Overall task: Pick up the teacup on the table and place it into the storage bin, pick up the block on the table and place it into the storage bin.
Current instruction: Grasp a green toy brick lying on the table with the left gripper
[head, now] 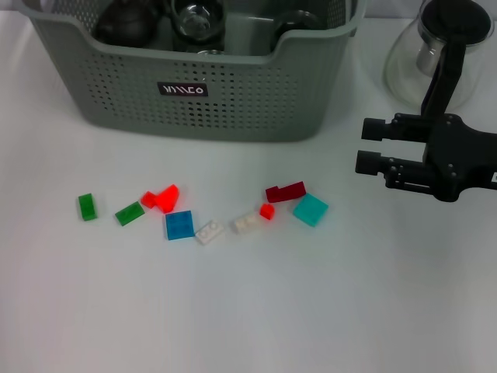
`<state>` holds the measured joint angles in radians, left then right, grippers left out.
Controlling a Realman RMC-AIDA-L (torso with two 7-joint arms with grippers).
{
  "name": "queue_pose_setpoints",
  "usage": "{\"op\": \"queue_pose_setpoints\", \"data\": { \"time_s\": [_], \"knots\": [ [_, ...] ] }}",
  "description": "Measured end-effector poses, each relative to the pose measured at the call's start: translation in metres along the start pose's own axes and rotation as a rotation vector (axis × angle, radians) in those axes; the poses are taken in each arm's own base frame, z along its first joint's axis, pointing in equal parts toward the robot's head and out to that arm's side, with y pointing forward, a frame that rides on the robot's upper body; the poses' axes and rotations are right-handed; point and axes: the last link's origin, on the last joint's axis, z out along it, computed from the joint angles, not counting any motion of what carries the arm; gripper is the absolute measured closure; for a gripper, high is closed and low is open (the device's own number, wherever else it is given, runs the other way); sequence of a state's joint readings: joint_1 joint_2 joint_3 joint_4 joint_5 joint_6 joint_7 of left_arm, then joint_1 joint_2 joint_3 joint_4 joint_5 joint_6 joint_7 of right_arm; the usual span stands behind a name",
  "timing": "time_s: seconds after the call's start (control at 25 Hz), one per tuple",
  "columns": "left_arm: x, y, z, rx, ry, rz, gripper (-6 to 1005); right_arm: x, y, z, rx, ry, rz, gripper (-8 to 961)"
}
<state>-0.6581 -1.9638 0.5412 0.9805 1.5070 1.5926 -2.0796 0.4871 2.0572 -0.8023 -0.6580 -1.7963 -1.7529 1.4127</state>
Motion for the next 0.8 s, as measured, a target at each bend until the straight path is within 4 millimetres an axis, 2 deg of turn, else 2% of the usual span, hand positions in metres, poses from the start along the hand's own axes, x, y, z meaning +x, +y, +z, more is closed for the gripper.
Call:
{"op": "queue_pose_setpoints", "data": {
  "time_s": [0.2,0.36,0.52,0.64,0.8],
  "knots": [
    [-0.017,0.003,-0.046,-0.145,0.036,-0.12,505,0.0,0.0,0.0,-0.003,-0.001,0.0,339],
    [-0.036,0.014,-0.078,-0.195,-0.006,-0.122,507,0.0,0.001,0.001,-0.004,-0.001,0.0,339],
    [-0.063,0.02,-0.106,-0.145,-0.16,-0.092,509,0.0,0.001,0.001,-0.005,0.001,0.001,339],
    [-0.083,0.022,-0.119,-0.091,-0.312,-0.07,507,0.001,0.001,0.0,-0.006,0.004,0.001,339],
    [-0.116,0.016,-0.134,-0.002,-0.561,0.05,505,0.001,0.001,0.0,-0.007,0.007,0.001,340]
  ]
}}
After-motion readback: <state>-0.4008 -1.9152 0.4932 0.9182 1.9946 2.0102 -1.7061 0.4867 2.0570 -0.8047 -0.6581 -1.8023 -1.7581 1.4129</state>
